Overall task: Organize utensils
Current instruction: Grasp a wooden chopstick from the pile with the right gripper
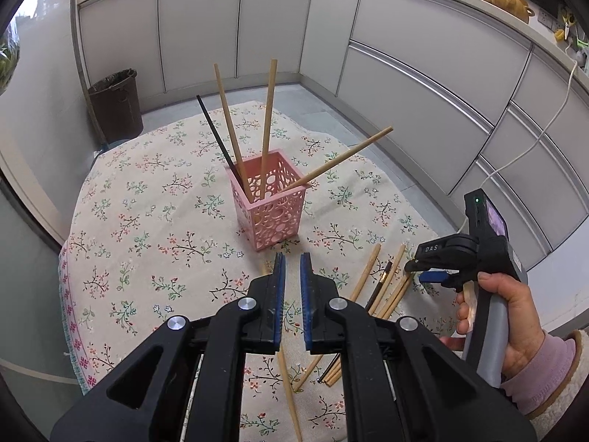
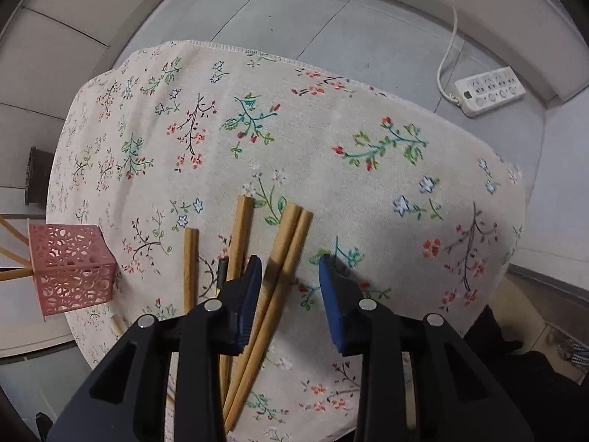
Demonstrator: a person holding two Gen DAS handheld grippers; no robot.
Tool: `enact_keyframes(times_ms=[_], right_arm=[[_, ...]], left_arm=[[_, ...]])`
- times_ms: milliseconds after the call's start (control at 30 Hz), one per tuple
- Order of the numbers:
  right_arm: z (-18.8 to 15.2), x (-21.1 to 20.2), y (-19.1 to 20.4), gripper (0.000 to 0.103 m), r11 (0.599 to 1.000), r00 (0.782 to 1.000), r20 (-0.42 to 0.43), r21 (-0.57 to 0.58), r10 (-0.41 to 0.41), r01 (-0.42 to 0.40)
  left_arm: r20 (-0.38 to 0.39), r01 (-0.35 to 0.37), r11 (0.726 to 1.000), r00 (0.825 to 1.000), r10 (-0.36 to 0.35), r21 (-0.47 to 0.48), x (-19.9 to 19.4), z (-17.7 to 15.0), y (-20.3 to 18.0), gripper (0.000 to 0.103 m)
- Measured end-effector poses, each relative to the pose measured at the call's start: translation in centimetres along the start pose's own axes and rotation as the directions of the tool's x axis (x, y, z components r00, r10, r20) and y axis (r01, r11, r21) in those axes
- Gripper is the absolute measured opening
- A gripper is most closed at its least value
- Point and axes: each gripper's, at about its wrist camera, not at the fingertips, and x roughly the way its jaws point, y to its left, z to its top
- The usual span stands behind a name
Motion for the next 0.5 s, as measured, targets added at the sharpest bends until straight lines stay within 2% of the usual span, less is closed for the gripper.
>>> enact_keyframes(times_ms=[67,100,133,167,200,267,333,433,500], right_arm=[[0.1,0.2,0.3,0.012,1.0,1.0,0.006,-0.001,0.011,-0.011],[0.1,0.2,0.4,0.011,0.999,0.999,0.01,0.007,0.042,-0.042],[0.1,0.3,0.3,0.009,0.994,0.994,0.002,0.019,0.111,-0.111],[0.1,0.5,0.6,0.009,0.988,0.988,-0.015,0.015,0.155,-0.155],[0.0,0.3,1.0,0.009,0.988,0.988,-0.01,-0.011,0.156,-0.156],[-0.3,-0.4,1.7,0.009,0.986,0.988,0.012,-0.07,0.154,-0.153],[-0.4,-1.0,2.1,0.009,0.982,0.987,0.012,-0.098,0.161,-0.159],[-0.4,-1.4,2.1,0.009,0.982,0.988,0.013,-0.115,0.154,-0.151],[0.1,-1.3,1.7,0.012,0.982,0.989,-0.002,-0.117,0.147,-0.146]], left_arm=[[0.0,-0.003,1.0,1.0,0.003,0.0,0.0,-0.1,0.0,0.008],[-0.004,-0.002,1.0,1.0,0.002,-0.002,0.0,-0.1,0.1,0.008],[-0.019,0.002,1.0,1.0,-0.002,-0.007,0.3,-0.1,0.3,0.008],[-0.046,-0.002,1.0,0.999,0.001,-0.017,0.7,-0.2,0.5,0.008],[-0.11,0.002,0.999,0.994,-0.006,-0.039,1.8,-0.4,1.0,0.008],[-0.221,0.013,0.994,0.975,-0.038,-0.11,4.4,-1.2,2.3,0.009],[-0.317,-0.016,0.984,0.947,-0.042,-0.178,7.6,-2.4,4.1,0.009],[-0.398,-0.041,0.972,0.915,-0.056,-0.233,11.1,-3.6,5.3,0.014],[-0.41,-0.073,0.97,0.912,-0.029,-0.231,12.5,-3.9,5.2,0.018]])
